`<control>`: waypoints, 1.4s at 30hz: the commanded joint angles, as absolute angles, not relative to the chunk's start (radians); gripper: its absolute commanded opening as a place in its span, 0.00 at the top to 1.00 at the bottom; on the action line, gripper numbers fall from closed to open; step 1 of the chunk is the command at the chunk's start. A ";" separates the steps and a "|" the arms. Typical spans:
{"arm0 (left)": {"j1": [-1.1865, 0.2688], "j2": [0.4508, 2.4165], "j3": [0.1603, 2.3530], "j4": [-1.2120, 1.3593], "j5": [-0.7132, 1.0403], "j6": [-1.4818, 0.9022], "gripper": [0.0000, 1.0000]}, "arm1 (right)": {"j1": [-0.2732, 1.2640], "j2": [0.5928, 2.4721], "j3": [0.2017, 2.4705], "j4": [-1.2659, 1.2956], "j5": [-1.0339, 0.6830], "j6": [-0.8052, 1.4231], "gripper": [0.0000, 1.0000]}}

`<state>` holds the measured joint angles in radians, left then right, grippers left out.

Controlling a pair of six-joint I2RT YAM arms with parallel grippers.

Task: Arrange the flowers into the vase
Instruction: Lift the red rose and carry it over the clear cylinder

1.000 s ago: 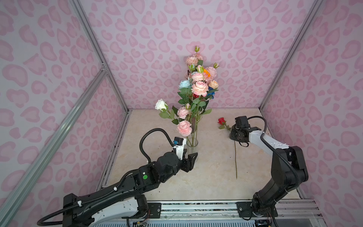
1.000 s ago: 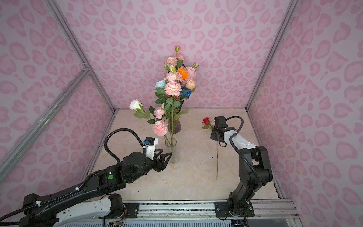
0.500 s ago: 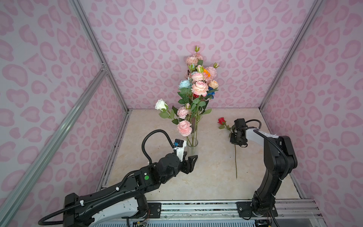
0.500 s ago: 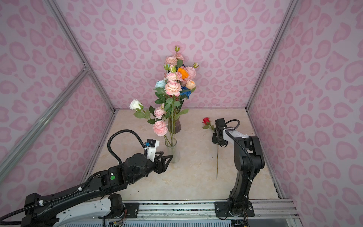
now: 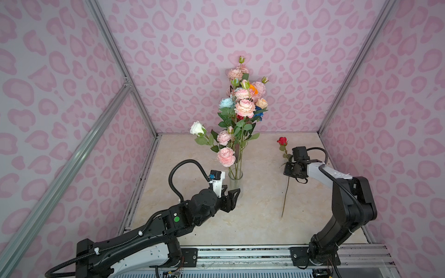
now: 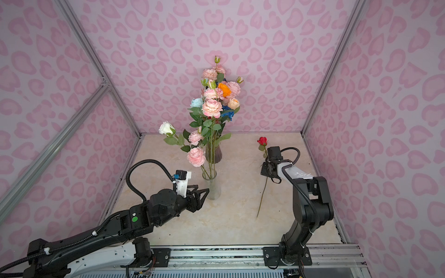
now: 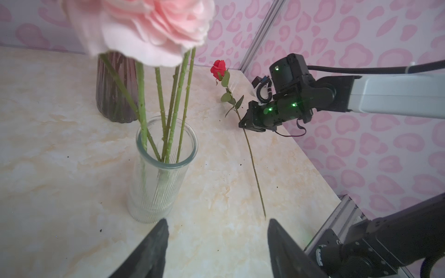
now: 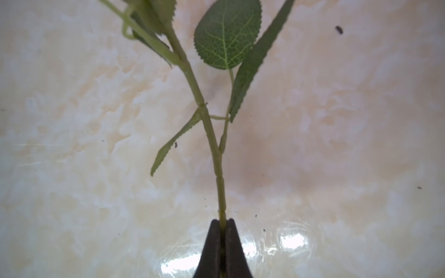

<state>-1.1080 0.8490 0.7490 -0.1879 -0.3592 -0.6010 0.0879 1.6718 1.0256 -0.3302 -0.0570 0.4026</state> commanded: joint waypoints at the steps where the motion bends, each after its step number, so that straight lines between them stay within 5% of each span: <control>1: -1.107 0.817 0.730 -0.178 -0.412 -0.619 0.34 | 0.089 1.565 0.961 -0.229 -0.083 0.443 1.00; 11: -1.107 0.689 0.674 -0.204 -0.520 -0.626 0.33 | 0.148 1.123 0.761 -0.031 -0.107 0.489 1.00; 27: -1.102 0.420 0.490 -0.279 -0.864 -0.832 0.30 | 0.485 0.634 0.645 0.196 0.173 0.416 1.00; 42: -1.101 0.395 0.476 -0.366 -0.869 -0.931 0.29 | 0.810 0.893 0.867 0.599 0.245 0.117 1.00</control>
<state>-1.1015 0.4007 0.4744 -0.3450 -0.8631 -0.9001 0.7753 0.8562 0.8341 0.4686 0.2188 0.2272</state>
